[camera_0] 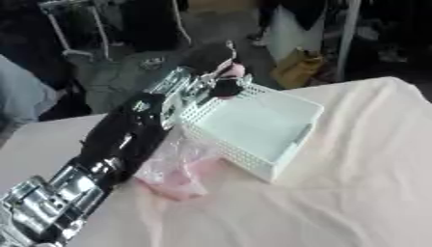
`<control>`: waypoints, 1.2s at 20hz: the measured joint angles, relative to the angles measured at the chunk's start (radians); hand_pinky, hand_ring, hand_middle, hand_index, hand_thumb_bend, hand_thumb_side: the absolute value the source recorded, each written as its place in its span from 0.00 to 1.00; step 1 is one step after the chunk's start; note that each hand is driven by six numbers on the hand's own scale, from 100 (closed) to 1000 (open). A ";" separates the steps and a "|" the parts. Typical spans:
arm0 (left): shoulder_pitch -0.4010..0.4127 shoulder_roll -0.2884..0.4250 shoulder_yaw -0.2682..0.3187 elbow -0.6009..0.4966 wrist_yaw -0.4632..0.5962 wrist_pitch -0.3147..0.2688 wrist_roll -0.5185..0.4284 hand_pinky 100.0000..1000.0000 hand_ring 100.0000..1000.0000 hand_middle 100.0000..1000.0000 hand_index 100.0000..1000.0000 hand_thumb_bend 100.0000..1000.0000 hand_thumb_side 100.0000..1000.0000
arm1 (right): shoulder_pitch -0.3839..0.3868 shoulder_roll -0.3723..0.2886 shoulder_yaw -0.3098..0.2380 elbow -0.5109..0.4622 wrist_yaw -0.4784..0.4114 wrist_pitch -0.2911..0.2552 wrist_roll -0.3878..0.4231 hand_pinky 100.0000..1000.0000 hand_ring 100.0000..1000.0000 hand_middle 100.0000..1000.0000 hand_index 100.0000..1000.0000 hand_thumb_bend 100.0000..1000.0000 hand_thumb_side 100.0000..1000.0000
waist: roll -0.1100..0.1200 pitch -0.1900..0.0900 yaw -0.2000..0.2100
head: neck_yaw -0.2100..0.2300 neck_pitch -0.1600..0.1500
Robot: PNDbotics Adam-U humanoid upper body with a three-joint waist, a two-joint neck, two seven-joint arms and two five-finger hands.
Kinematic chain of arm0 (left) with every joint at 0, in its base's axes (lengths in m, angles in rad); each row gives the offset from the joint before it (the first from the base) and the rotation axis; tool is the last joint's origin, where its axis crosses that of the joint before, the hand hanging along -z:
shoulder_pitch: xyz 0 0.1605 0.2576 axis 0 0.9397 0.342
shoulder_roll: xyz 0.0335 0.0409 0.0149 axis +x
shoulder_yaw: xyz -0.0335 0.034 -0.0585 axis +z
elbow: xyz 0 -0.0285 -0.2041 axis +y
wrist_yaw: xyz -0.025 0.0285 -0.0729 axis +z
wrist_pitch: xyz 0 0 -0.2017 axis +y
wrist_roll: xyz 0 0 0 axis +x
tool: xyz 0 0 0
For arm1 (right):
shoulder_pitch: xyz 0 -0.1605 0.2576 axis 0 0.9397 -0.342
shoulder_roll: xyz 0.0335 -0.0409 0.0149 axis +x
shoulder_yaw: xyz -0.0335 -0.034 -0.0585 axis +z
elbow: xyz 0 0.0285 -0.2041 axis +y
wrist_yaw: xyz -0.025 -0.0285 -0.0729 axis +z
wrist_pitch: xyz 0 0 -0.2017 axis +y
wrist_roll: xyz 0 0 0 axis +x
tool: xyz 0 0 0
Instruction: Pick up objects on the table and place them in the box.
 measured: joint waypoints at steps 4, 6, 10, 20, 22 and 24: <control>0.005 -0.025 0.031 0.067 -0.027 -0.020 0.028 0.00 0.00 0.00 0.00 0.00 0.63 | -0.015 0.006 0.004 0.000 -0.007 0.002 0.005 0.84 0.93 0.82 0.82 0.00 0.72 | 0.010 0.010 -0.015 | 0.015 0.000; 0.006 -0.036 0.043 0.092 -0.040 -0.029 0.036 0.00 0.00 0.00 0.00 0.00 0.62 | -0.022 0.008 0.007 0.000 -0.012 0.002 0.009 0.83 0.92 0.82 0.82 0.00 0.72 | 0.014 0.010 -0.024 | 0.024 0.000; 0.015 -0.054 0.070 0.132 -0.066 -0.032 0.062 0.00 0.00 0.00 0.00 0.00 0.67 | -0.037 0.011 0.014 0.000 -0.023 0.005 0.016 0.83 0.92 0.82 0.82 0.00 0.72 | 0.022 0.017 -0.038 | 0.042 -0.002; 0.015 -0.078 0.122 0.181 -0.117 0.025 0.163 0.00 0.00 0.12 0.35 0.05 0.75 | -0.061 0.022 0.025 0.000 -0.039 0.006 0.033 0.83 0.92 0.82 0.82 0.00 0.72 | 0.037 0.030 -0.061 | 0.061 -0.017; 0.015 -0.083 0.126 0.183 -0.132 0.035 0.166 0.00 0.10 0.33 0.64 0.05 0.76 | -0.062 0.025 0.025 0.000 -0.040 0.007 0.033 0.83 0.92 0.82 0.82 0.00 0.72 | 0.038 0.030 -0.064 | 0.063 -0.019; 0.015 -0.086 0.128 0.185 -0.150 0.044 0.169 0.13 0.29 0.51 0.79 0.09 0.77 | -0.067 0.025 0.025 0.000 -0.042 0.007 0.033 0.83 0.92 0.82 0.82 0.00 0.72 | 0.038 0.030 -0.067 | 0.065 -0.025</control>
